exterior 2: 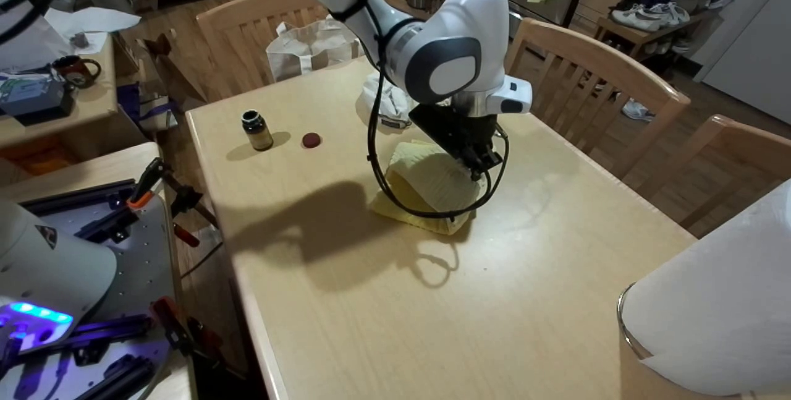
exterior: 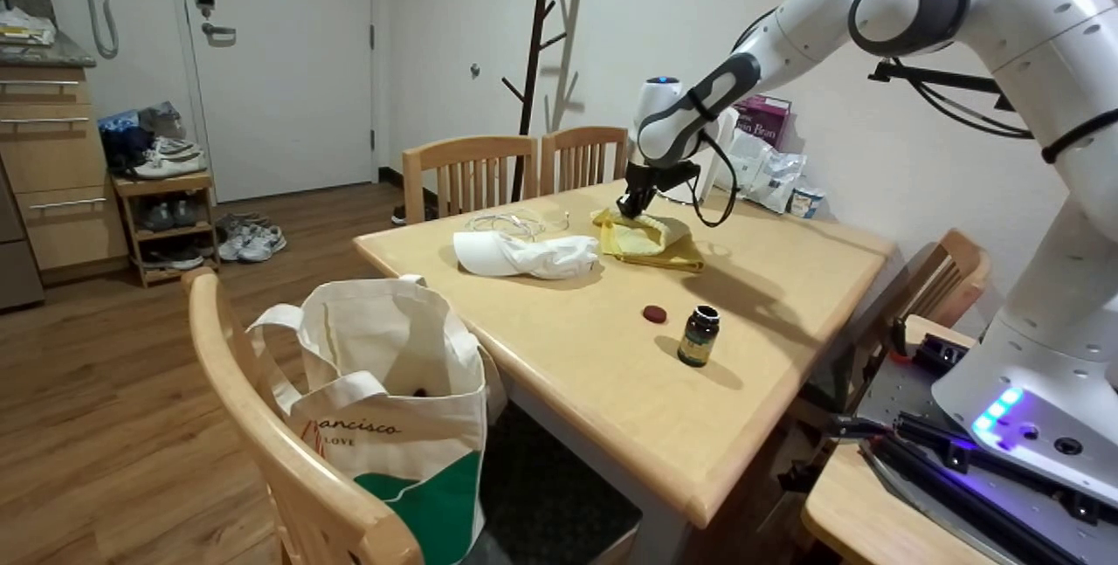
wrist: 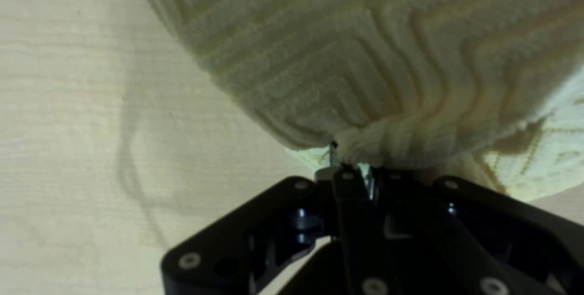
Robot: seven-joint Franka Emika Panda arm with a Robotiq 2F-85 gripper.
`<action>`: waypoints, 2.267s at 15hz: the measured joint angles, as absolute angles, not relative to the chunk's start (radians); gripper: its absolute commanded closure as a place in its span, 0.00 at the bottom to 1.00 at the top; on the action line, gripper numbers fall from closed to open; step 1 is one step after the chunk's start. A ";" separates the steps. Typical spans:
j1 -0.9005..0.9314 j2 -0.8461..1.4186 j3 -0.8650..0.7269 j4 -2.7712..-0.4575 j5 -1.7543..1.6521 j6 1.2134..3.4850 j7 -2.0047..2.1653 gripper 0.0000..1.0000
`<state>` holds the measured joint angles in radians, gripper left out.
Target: Use the towel to wipe the table
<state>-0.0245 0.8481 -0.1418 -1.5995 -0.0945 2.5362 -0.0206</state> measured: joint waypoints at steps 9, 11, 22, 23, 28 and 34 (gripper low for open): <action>-0.050 0.709 -0.165 -1.840 -0.094 2.518 -0.017 0.99; -0.055 0.661 -0.181 -1.928 -0.094 2.518 -0.008 0.99; -0.078 0.495 -0.189 -2.209 -0.087 2.549 0.030 0.99; -0.079 0.484 -0.177 -2.220 -0.081 2.556 0.029 0.99; -0.081 0.410 -0.132 -2.250 -0.071 2.567 0.028 0.99; -0.087 0.305 -0.129 -2.288 -0.069 2.555 0.012 0.99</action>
